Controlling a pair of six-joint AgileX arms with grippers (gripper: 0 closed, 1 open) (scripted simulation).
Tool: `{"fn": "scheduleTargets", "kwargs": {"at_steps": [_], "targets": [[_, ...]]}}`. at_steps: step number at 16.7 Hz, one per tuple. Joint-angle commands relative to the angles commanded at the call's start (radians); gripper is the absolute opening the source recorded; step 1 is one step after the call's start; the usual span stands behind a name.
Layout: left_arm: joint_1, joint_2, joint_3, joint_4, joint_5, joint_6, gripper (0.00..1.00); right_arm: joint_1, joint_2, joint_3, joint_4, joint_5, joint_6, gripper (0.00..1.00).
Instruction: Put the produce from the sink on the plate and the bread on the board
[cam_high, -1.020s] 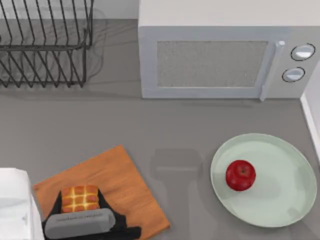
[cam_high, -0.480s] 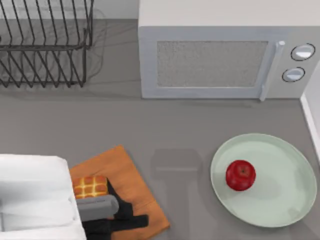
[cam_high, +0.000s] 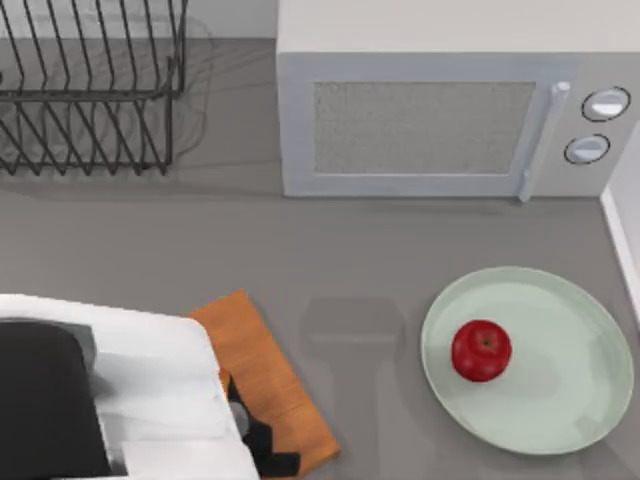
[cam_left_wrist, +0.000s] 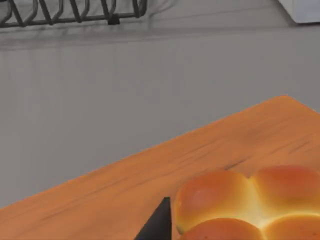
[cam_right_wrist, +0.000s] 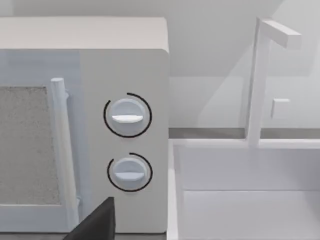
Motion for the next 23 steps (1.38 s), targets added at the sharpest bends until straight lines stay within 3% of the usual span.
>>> {"fn": "scheduleTargets", "kwargs": {"at_steps": [5, 18, 23], "targets": [[0.000, 0.004, -0.002, -0.002, 0.004, 0.000, 0.00, 0.000, 0.000, 0.000, 0.000, 0.000, 0.000, 1.00], [0.000, 0.004, -0.002, -0.002, 0.004, 0.000, 0.98, 0.000, 0.000, 0.000, 0.000, 0.000, 0.000, 1.00], [0.000, 0.004, -0.002, -0.002, 0.004, 0.000, 1.00, 0.000, 0.000, 0.000, 0.000, 0.000, 0.000, 1.00]]}}
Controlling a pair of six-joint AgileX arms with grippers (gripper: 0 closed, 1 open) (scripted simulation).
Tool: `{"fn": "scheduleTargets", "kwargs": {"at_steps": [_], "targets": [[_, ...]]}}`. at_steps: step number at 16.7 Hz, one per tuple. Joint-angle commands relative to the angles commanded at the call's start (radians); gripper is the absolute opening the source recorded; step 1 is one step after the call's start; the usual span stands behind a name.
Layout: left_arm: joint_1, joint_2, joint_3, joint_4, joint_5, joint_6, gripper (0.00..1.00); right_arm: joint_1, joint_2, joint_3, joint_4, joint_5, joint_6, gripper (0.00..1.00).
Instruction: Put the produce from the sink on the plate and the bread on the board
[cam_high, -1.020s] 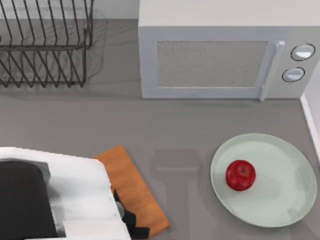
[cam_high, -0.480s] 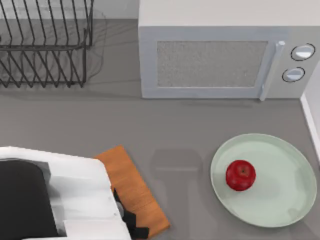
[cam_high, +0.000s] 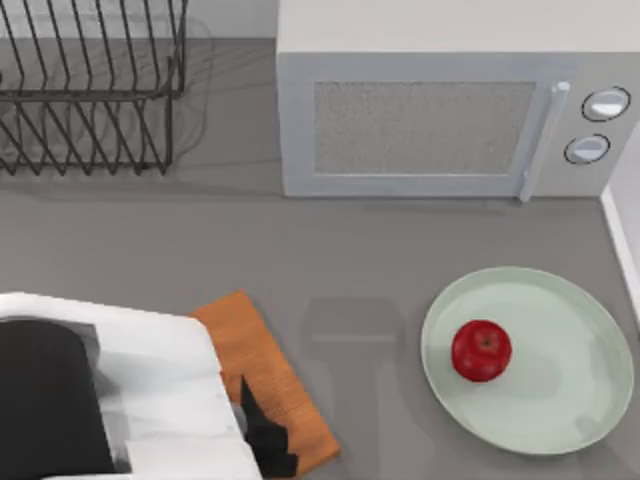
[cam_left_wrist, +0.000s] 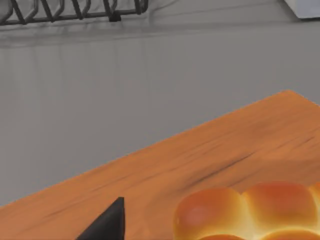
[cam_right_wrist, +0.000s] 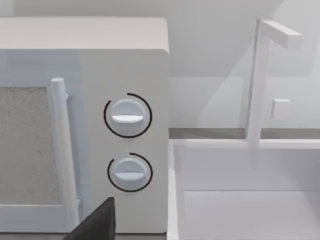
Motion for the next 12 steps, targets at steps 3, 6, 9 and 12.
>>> {"fn": "scheduleTargets", "kwargs": {"at_steps": [3, 6, 9, 12], "targets": [[0.000, 0.000, 0.000, 0.000, 0.000, 0.000, 1.00, 0.000, 0.000, 0.000, 0.000, 0.000, 0.000, 1.00], [0.007, -0.011, 0.003, 0.004, 0.001, 0.000, 1.00, 0.000, 0.000, 0.000, 0.000, 0.000, 0.000, 1.00], [0.080, -0.096, 0.016, -0.005, 0.027, 0.006, 1.00, 0.000, 0.000, 0.000, 0.000, 0.000, 0.000, 1.00], [0.197, -0.253, 0.026, -0.041, 0.089, 0.020, 1.00, 0.000, 0.000, 0.000, 0.000, 0.000, 0.000, 1.00]]}}
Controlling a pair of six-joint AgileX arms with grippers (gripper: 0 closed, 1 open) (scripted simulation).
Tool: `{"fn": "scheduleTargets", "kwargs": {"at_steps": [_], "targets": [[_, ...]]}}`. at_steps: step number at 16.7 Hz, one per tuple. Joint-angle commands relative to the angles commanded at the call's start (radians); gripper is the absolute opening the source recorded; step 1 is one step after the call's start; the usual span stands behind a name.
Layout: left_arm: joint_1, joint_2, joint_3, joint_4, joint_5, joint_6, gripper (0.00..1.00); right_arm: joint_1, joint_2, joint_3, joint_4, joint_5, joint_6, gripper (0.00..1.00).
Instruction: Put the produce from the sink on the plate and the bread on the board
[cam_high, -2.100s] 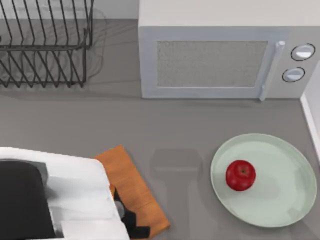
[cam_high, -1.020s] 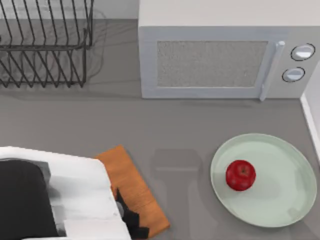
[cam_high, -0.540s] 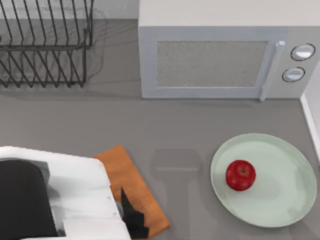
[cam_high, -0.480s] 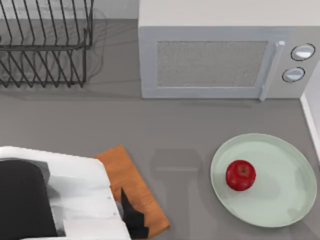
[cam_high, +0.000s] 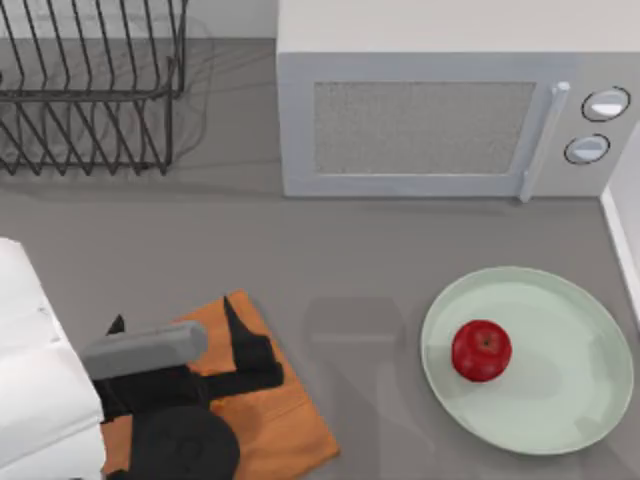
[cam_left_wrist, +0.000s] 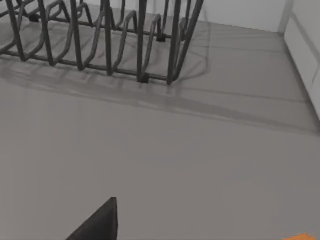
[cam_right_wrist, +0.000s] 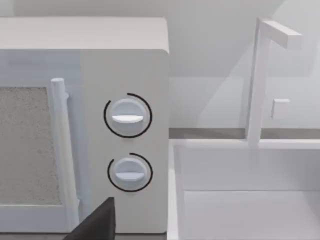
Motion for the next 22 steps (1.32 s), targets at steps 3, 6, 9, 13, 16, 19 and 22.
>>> {"fn": "scheduleTargets", "kwargs": {"at_steps": [3, 6, 9, 13, 16, 19, 22], "targets": [[0.131, -0.199, 0.004, -0.053, 0.081, 0.024, 1.00, 0.000, 0.000, 0.000, 0.000, 0.000, 0.000, 1.00], [0.256, -0.420, -0.004, -0.149, 0.190, 0.056, 1.00, 0.000, 0.000, 0.000, 0.000, 0.000, 0.000, 1.00], [0.373, -0.622, -0.018, -0.258, 0.306, 0.097, 1.00, 0.000, 0.000, 0.000, 0.000, 0.000, 0.000, 1.00], [0.496, -0.822, -0.036, -0.386, 0.436, 0.149, 1.00, 0.000, 0.000, 0.000, 0.000, 0.000, 0.000, 1.00], [0.589, -0.968, -0.052, -0.484, 0.535, 0.187, 1.00, 0.000, 0.000, 0.000, 0.000, 0.000, 0.000, 1.00], [0.681, -1.149, -0.072, -0.645, 0.629, 0.226, 1.00, 0.000, 0.000, 0.000, 0.000, 0.000, 0.000, 1.00], [0.785, -1.377, -0.100, -0.863, 0.739, 0.274, 1.00, 0.000, 0.000, 0.000, 0.000, 0.000, 0.000, 1.00]]}}
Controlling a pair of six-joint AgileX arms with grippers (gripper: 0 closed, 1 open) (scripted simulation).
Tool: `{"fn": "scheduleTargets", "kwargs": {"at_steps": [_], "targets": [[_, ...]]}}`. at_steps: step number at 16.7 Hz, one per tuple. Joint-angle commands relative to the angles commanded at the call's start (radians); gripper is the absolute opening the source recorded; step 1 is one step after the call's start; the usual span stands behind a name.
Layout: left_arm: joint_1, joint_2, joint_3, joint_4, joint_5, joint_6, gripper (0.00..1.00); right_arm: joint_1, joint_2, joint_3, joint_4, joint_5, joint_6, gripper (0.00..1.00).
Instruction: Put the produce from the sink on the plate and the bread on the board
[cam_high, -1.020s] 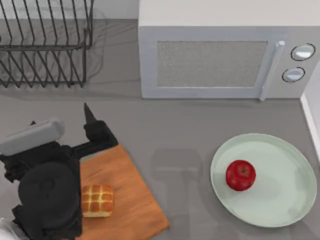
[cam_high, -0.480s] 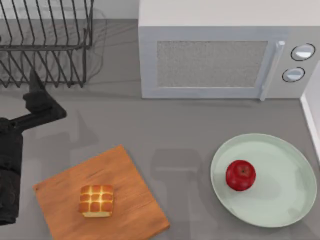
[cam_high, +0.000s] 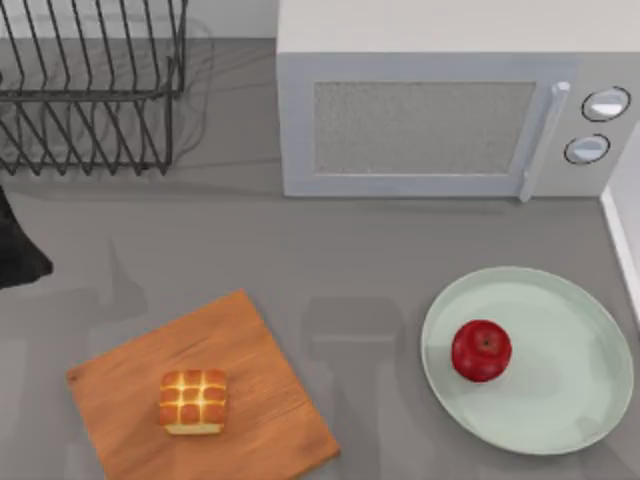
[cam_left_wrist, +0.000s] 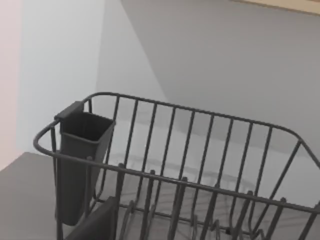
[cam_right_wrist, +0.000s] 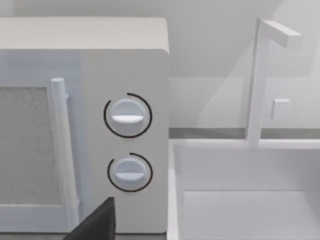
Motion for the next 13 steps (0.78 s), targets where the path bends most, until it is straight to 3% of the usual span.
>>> {"fn": "scheduleTargets", "kwargs": {"at_steps": [5, 8, 13], "targets": [[0.145, -0.356, -0.052, -0.358, 0.205, 0.081, 1.00, 0.000, 0.000, 0.000, 0.000, 0.000, 0.000, 1.00], [0.202, -0.483, -0.074, -0.482, 0.303, 0.117, 1.00, 0.000, 0.000, 0.000, 0.000, 0.000, 0.000, 1.00], [0.224, -0.525, -0.084, -0.521, 0.343, 0.129, 1.00, 0.000, 0.000, 0.000, 0.000, 0.000, 0.000, 1.00]]}}
